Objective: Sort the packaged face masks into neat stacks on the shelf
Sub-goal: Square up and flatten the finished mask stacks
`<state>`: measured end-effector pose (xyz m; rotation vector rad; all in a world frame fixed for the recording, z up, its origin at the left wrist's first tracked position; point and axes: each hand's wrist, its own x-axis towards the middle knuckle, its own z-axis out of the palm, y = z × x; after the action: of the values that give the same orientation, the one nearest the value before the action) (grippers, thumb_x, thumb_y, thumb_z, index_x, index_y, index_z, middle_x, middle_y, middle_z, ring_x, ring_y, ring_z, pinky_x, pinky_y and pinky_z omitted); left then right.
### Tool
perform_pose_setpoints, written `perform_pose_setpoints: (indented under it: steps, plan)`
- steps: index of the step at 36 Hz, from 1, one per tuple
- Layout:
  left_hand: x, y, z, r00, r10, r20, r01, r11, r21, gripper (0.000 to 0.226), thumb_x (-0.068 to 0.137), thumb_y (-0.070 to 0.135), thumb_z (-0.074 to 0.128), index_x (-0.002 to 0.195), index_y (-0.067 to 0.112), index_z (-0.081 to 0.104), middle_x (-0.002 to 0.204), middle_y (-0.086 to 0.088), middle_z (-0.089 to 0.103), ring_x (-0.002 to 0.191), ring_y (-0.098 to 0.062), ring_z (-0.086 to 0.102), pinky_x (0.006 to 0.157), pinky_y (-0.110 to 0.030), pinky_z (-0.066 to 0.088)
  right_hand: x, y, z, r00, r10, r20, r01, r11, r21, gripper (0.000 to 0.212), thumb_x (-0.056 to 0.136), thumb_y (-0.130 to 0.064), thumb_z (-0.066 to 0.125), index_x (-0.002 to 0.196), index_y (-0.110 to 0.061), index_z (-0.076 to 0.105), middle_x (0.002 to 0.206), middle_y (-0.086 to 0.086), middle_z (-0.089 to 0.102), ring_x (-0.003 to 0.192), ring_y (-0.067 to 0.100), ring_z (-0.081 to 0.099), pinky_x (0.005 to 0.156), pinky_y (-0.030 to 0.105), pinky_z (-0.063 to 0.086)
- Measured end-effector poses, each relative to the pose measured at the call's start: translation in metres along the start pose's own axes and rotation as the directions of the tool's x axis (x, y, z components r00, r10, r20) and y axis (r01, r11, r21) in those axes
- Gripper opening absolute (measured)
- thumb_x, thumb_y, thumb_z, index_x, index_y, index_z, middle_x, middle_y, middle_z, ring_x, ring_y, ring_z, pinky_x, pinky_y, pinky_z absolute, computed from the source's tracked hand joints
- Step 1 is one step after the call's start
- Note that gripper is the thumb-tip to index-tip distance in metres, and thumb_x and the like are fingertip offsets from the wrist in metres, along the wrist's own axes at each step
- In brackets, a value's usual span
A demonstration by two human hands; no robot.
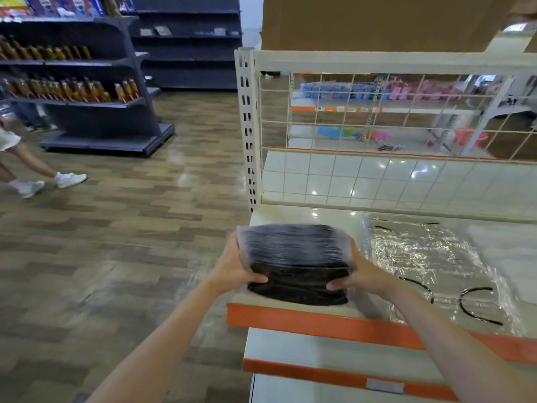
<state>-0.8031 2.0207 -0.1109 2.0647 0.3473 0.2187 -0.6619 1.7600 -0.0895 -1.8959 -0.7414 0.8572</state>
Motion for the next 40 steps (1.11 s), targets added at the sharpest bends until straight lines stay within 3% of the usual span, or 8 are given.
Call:
perform_pose_setpoints:
  steps: [4, 9, 13, 19, 25, 30, 36, 40]
  plan:
    - [0.019, 0.012, 0.003, 0.998, 0.050, -0.024, -0.049, 0.998, 0.037, 0.102, 0.051, 0.014, 0.091, 0.132, 0.015, 0.030, 0.124, -0.003, 0.032, 0.124, -0.017, 0.031, 0.110, -0.035, 0.032, 0.001, -0.010, -0.012, 0.996, -0.064, -0.061, 0.062, 0.997, -0.037, 0.111, 0.065, 0.005, 0.079, 0.143, -0.029, 0.008, 0.136, -0.002, 0.037, 0.128, 0.016, 0.039, 0.097, 0.020, 0.040]
    - [0.027, 0.021, -0.007, 0.996, -0.011, 0.091, 0.024, 0.990, -0.140, 0.110, 0.038, 0.036, 0.088, 0.128, 0.022, 0.026, 0.130, -0.001, 0.039, 0.126, -0.014, 0.039, 0.106, -0.036, 0.038, -0.005, -0.017, -0.027, 0.988, -0.096, -0.120, 0.104, 0.993, 0.060, 0.112, 0.066, 0.015, 0.075, 0.146, -0.028, 0.010, 0.130, -0.024, 0.032, 0.115, -0.013, 0.044, 0.093, 0.014, 0.045]
    - [0.024, 0.004, -0.005, 0.968, -0.093, 0.234, 0.130, 0.980, -0.149, 0.124, 0.045, 0.034, 0.089, 0.140, 0.024, 0.010, 0.142, -0.001, 0.029, 0.135, -0.018, 0.030, 0.112, -0.036, 0.031, -0.009, -0.004, -0.022, 0.993, 0.032, -0.115, -0.024, 0.997, 0.071, 0.127, 0.061, -0.001, 0.082, 0.147, -0.037, -0.004, 0.150, -0.003, 0.015, 0.139, 0.023, 0.027, 0.112, 0.043, 0.029]
    - [0.024, 0.001, 0.007, 0.975, -0.057, 0.215, 0.093, 0.983, -0.161, 0.127, 0.041, 0.033, 0.090, 0.142, 0.017, 0.015, 0.137, 0.008, 0.025, 0.133, -0.015, 0.032, 0.113, -0.034, 0.031, -0.005, 0.001, -0.011, 0.996, 0.000, -0.094, 0.015, 0.987, 0.158, 0.120, 0.066, 0.020, 0.070, 0.142, -0.041, 0.000, 0.123, -0.002, 0.046, 0.101, 0.010, 0.056, 0.081, 0.021, 0.053]
    - [0.030, 0.009, 0.001, 0.988, 0.089, 0.129, -0.072, 0.989, -0.128, 0.112, 0.045, 0.037, 0.086, 0.139, 0.021, 0.027, 0.130, 0.011, 0.030, 0.129, -0.003, 0.034, 0.110, -0.025, 0.030, 0.001, -0.004, -0.009, 0.959, -0.109, -0.262, 0.132, 0.988, 0.074, 0.100, 0.064, 0.014, 0.077, 0.132, -0.033, 0.019, 0.127, 0.007, 0.050, 0.106, 0.015, 0.060, 0.086, 0.024, 0.052]
    - [0.029, -0.005, -0.009, 0.975, 0.005, 0.221, 0.041, 0.978, -0.203, 0.122, 0.044, 0.029, 0.090, 0.136, 0.034, 0.010, 0.139, 0.002, 0.034, 0.130, -0.015, 0.039, 0.111, -0.041, 0.036, 0.000, -0.001, -0.008, 0.984, -0.058, -0.167, 0.078, 0.991, 0.111, 0.112, 0.061, 0.010, 0.080, 0.128, -0.053, 0.015, 0.146, 0.002, 0.027, 0.131, 0.024, 0.037, 0.111, 0.046, 0.032]
    - [0.023, -0.001, 0.003, 0.979, 0.076, 0.187, -0.037, 0.978, -0.203, 0.123, 0.046, 0.024, 0.088, 0.142, 0.019, 0.011, 0.140, 0.005, 0.021, 0.132, -0.004, 0.032, 0.112, -0.023, 0.031, -0.001, -0.006, 0.001, 0.976, -0.095, -0.195, 0.129, 0.977, 0.171, 0.102, 0.064, 0.026, 0.066, 0.138, -0.025, 0.019, 0.125, -0.021, 0.036, 0.119, 0.007, 0.039, 0.086, 0.006, 0.040]
    - [0.022, -0.003, 0.004, 0.979, 0.169, 0.111, -0.142, 0.967, -0.213, 0.125, 0.050, 0.004, 0.087, 0.145, 0.002, 0.005, 0.136, 0.013, 0.025, 0.126, 0.014, 0.033, 0.103, -0.008, 0.032, -0.001, -0.009, 0.000, 0.974, -0.118, -0.193, 0.148, 0.978, 0.150, 0.113, 0.064, 0.025, 0.067, 0.145, -0.026, 0.008, 0.125, -0.023, 0.038, 0.106, -0.013, 0.049, 0.081, 0.006, 0.044]
